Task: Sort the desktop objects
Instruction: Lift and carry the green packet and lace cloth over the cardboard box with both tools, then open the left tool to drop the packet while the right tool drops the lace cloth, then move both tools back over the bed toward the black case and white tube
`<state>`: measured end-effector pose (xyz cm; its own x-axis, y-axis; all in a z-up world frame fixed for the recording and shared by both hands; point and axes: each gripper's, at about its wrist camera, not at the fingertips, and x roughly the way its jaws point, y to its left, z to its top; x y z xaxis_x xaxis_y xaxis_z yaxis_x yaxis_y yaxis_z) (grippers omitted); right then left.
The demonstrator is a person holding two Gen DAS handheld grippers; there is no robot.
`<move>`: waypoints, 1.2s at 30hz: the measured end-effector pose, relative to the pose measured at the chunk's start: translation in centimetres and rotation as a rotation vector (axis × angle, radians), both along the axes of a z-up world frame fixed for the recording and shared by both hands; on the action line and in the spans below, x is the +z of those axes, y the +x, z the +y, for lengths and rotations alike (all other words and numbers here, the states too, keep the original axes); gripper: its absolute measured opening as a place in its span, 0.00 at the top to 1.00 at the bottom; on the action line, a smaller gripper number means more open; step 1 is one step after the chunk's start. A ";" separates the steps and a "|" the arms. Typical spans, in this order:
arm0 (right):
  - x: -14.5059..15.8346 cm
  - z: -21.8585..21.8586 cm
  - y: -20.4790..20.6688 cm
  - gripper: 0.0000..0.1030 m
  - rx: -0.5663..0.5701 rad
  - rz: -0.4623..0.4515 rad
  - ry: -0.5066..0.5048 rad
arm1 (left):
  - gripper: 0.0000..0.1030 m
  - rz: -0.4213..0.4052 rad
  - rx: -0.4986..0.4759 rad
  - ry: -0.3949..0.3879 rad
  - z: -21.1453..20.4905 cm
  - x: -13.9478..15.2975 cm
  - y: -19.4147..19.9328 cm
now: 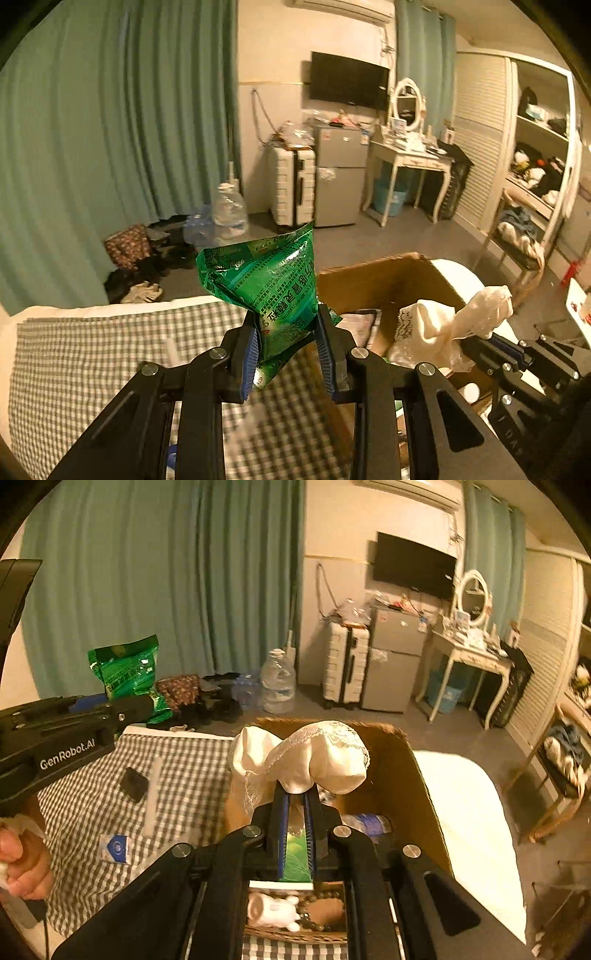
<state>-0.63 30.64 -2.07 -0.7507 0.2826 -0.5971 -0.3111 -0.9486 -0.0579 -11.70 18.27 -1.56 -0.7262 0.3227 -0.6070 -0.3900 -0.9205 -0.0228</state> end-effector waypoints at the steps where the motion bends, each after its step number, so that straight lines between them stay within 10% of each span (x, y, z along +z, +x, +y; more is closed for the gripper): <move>1: -0.1 0.5 0.2 0.92 -0.016 -0.002 -0.001 | 0.72 -0.008 -0.011 -0.004 0.9 -0.3 -0.2; 16: -3.1 6.6 2.1 0.92 -0.123 -0.116 -0.018 | 0.72 -0.066 -0.207 -0.149 11.3 -4.5 1.4; 19: -3.6 7.1 2.5 0.92 -0.120 -0.125 -0.041 | 0.65 -0.103 -0.233 -0.154 11.9 -5.0 1.3; 23: -3.8 7.1 2.5 0.89 -0.101 -0.132 -0.051 | 0.27 -0.126 -0.185 -0.121 11.6 -4.5 0.9; 27: -3.8 7.2 2.6 0.66 -0.090 -0.120 -0.075 | 0.19 -0.107 -0.142 -0.076 10.3 -3.0 0.4; 36: -1.3 7.6 2.9 0.51 -0.125 -0.054 -0.094 | 0.12 -0.057 -0.036 -0.035 4.1 -0.1 -1.1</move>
<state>2.24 38.25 -3.37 -0.6795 0.3127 -0.6637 -0.4255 -0.9049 0.0093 -12.78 22.35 -1.69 -0.6786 0.3259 -0.6582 -0.4221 -0.9064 -0.0136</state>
